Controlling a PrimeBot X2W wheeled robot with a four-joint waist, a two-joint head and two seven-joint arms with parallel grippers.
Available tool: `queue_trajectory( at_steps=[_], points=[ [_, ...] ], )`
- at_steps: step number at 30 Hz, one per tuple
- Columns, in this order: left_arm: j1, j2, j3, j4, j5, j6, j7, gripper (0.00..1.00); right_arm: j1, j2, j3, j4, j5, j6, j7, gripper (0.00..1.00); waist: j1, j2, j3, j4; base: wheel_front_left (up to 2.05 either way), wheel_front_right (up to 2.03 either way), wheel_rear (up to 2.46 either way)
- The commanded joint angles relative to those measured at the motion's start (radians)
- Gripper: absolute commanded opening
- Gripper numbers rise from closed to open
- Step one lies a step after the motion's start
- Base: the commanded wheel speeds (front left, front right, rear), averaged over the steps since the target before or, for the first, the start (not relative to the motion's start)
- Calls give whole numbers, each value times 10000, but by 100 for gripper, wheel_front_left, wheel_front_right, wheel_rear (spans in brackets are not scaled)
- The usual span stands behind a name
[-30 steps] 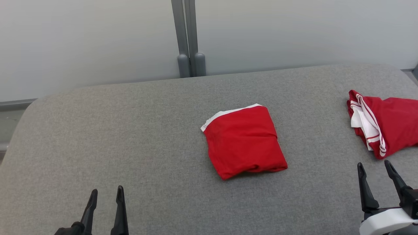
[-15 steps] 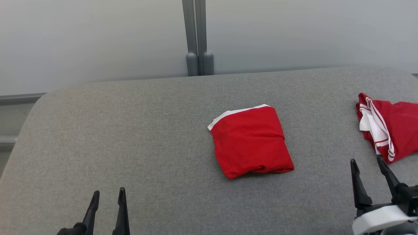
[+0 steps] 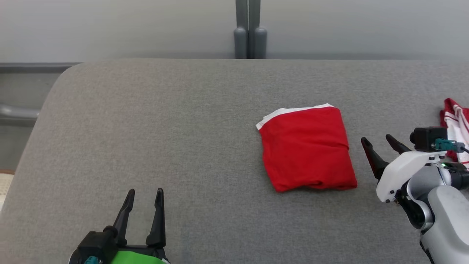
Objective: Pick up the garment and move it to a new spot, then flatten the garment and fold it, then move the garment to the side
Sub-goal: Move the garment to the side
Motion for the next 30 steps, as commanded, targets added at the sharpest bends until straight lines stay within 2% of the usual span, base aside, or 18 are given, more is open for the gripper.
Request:
queue_trajectory(
  at_steps=[1, 6, 11, 12, 13, 16, 20, 25, 30],
  points=[
    [-222, 18, -76, 18, -114, 80, 6, 100, -316, 7, -52, 308, 192, 4, 258, 100, 0, -1, 742, 1024, 0, 0, 0],
    [-275, 17, -357, 86, -341, 237, 6, 100, -751, 95, -306, 1420, 677, 4, 865, 100, 0, -1, 961, 1712, 0, 0, 0],
    [-184, 13, -366, 19, -414, 352, 6, 100, -1067, 550, -423, 2184, 1515, 4, 1491, 100, 0, -1, 1058, 1871, 0, 0, 0],
    [-173, 13, -352, 16, -415, 371, 6, 100, -1113, 657, -451, 2249, 1789, 4, 1645, 72, 0, -1, 1079, 1818, 0, 0, 0],
    [-191, 13, -359, 23, -388, 365, 6, 100, -1190, 715, -402, 2252, 2071, 6, 1783, 0, 0, -1, 1119, 1739, 0, 0, 0],
    [-355, 13, -361, -25, -370, 382, 6, 100, -1335, 642, -186, 2041, 2632, 6, 1958, 0, 0, -1, 1259, 1392, 0, 0, 0],
    [-496, 13, -318, -73, -344, 376, 6, 100, -1546, 1, 41, 1506, 2905, 4, 1860, 0, 0, -1, 1452, 631, 0, 0, 0],
    [-887, 15, -291, -64, -80, 242, 6, 100, -2125, -1436, -181, 486, 2908, 4, 2305, 0, 0, -1, 1958, -366, 0, 0, 0],
    [-1502, 18, -337, 7, 136, 113, 6, 100, -2797, -2813, -1079, 110, 2614, 4, 3423, 0, 0, -1, 2574, -692, 0, 0, 0]
  ],
)
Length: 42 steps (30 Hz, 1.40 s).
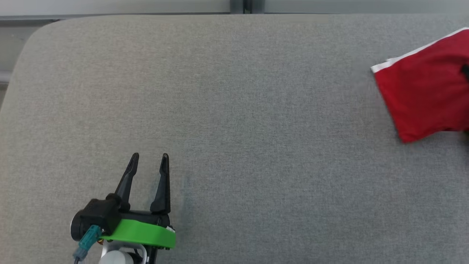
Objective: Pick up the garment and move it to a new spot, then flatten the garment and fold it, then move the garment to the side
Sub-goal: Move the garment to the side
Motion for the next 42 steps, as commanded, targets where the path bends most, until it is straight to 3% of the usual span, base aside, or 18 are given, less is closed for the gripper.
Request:
queue_trajectory(
  at_steps=[1, 11, 12, 13, 20, 25, 34, 37, 42],
  points=[
    [-234, 22, 15, 47, 86, -35, 6, 100, -217, -170, -194, 9, -157, 4, 356, 0, 0, -1, 826, -593, 0, 0, 0],
    [-424, 23, -38, 317, -71, -144, 4, 100, -649, -1475, -1725, 1100, -2318, 4, 1881, 0, 0, -1, 1116, -135, 0, 0, 0],
    [-374, 23, -1, 326, -110, -113, 6, 100, -646, -1559, -1929, 1145, -2738, 2, 1751, 47, 0, -1, 1092, -91, 0, 0, 0],
    [-326, 23, 3, 342, -125, -101, 6, 100, -620, -1576, -2098, 1244, -3076, 2, 1703, 100, 0, -1, 1060, -58, 0, 0, 0],
    [51, 20, 106, 457, -350, -25, 6, 100, -155, -1715, -2255, 742, -4893, 2, 1027, 100, 0, -1, 489, 18, 0, 0, 0],
    [349, 22, 364, 386, -701, 88, 6, 100, 231, -895, -2160, -378, -5109, 2, -780, 100, 0, -1, -167, -84, 0, 0, 0],
    [1175, 23, 1324, 86, -548, 416, 6, 100, 2447, 1943, -2025, -1891, -5801, -1, -4399, 100, 0, -1, -1574, -652, 0, 0, 0],
    [1391, 20, 1636, -12, -298, 533, 6, 100, 3474, 2939, -1743, -1927, -5912, -1, -5550, 100, 0, -1, -1865, -867, 0, 0, 0],
    [1732, 22, 1695, 203, -77, 285, 6, 100, 5100, 4227, -1785, -1606, -6711, 2, -7122, 100, 0, -1, -2270, -919, 0, 0, 0]
  ],
)
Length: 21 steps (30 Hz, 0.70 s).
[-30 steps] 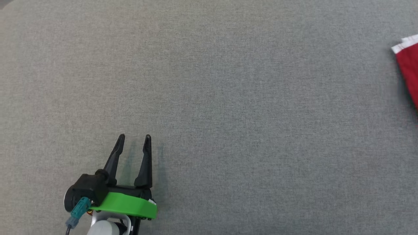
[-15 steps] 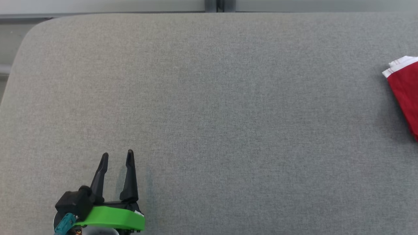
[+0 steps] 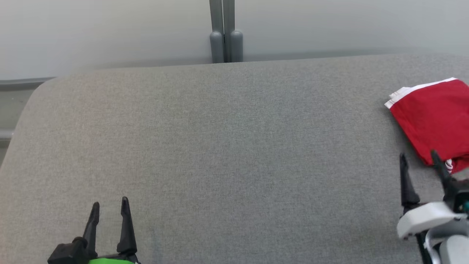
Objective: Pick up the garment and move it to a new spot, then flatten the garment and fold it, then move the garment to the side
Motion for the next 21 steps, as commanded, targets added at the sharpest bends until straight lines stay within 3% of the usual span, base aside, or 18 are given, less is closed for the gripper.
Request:
queue_trajectory(
  at_steps=[1, 8, 21],
  points=[
    [129, 22, -18, 91, 59, -124, 6, 100, 299, 347, 18, 30, -136, -1, -156, 100, 0, 0, -423, -224, 0, 0, 0],
    [356, 25, 235, 507, 212, -335, 4, 100, 1590, 1264, 181, -657, -461, -4, -298, 100, 0, 0, -739, -346, 0, 0, 0],
    [139, 23, 529, 976, 367, -518, 6, 100, 1939, 1424, 228, -1264, -563, -4, -303, 100, 0, 0, -834, -454, 0, 0, 0]
  ],
)
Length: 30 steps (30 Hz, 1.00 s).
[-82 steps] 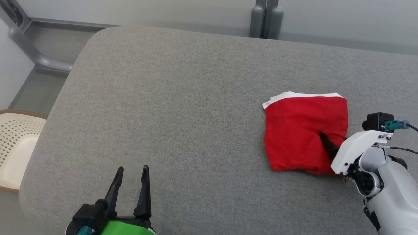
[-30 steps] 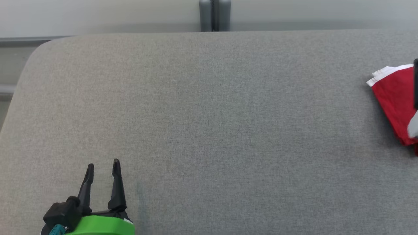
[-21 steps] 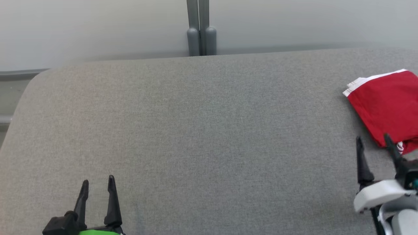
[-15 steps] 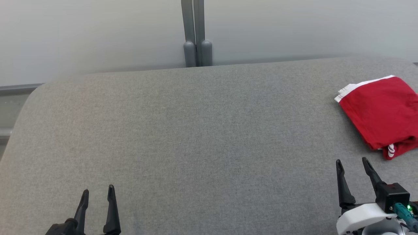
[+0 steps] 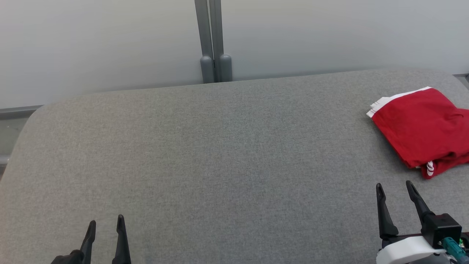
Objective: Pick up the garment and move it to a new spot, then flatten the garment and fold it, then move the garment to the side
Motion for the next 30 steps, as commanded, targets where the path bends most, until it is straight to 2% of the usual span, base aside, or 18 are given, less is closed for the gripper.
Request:
queue_trajectory(
  at_steps=[1, 2, 7, 30],
  points=[
    [-112, 25, -11, 57, 12, -59, 6, 100, 53, 0, 10, -52, 33, -6, -33, 100, 0, 0, 9, -3, 0, 0, 0],
    [0, 2, -33, 56, -12, -36, 0, 0, 0, 4, 8, -15, 19, 0, 0, 0, 0, 0, 10, -3, 0, 0, 0],
    [45, -75, -66, 474, -47, -37, 15, 0, 77, 103, 13, 449, 54, 0, 66, 0, 0, 0, 11, -2, 0, 0, 0],
    [-697, -44, 132, 368, -3883, -72, 1097, 0, -593, 68, 0, 703, 4668, -1, 1134, 0, 0, 0, 38, 12, 0, 0, 0]
  ],
)
